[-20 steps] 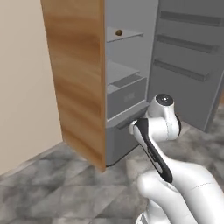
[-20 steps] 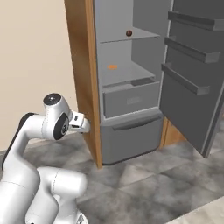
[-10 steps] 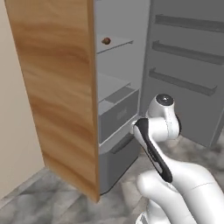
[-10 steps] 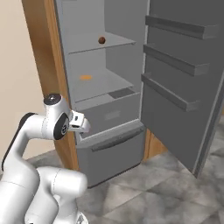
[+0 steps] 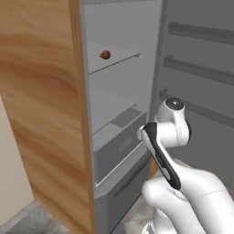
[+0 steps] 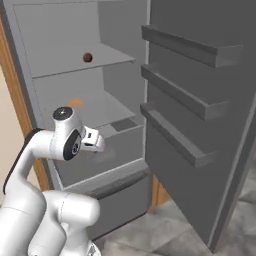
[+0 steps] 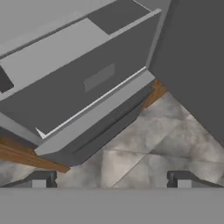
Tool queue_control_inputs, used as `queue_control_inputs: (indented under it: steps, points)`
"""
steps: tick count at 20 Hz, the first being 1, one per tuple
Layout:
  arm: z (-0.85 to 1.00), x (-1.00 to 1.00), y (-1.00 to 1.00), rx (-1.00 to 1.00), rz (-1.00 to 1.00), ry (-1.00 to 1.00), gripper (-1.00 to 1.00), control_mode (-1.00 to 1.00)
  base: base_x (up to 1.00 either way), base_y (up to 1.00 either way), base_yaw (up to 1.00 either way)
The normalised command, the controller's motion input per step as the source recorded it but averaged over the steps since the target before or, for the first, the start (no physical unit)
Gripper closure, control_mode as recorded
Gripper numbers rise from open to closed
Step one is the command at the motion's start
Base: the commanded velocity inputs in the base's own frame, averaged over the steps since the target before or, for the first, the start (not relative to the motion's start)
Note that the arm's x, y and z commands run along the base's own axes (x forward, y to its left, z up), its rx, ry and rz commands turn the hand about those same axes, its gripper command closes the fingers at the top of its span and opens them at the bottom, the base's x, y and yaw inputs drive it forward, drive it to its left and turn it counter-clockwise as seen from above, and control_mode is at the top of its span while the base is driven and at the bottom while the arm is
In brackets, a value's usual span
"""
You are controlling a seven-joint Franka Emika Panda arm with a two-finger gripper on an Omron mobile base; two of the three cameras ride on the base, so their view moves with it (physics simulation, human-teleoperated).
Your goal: Pick the pear and kiwi from the fridge and place them on the plate next to the blender to make a fruit smoothie.
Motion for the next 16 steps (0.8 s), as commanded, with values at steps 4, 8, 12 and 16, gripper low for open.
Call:
queue_control_inputs:
  steps: [4, 8, 12, 16]
  points:
    - [0.0, 0.0, 0.0, 0.0, 0.0, 0.0, -1.0, 1.0, 1.0, -0.14, 0.45]
    - [0.0, 0.0, 0.0, 0.0, 0.0, 0.0, -1.0, 1.0, 0.8, -0.25, 0.52]
    - [0.0, 0.0, 0.0, 0.0, 0.0, 0.0, -1.0, 1.0, -0.07, -0.52, 0.54]
    - [0.0, 0.0, 0.0, 0.0, 0.0, 0.0, -1.0, 1.0, 0.03, -0.21, 0.2]
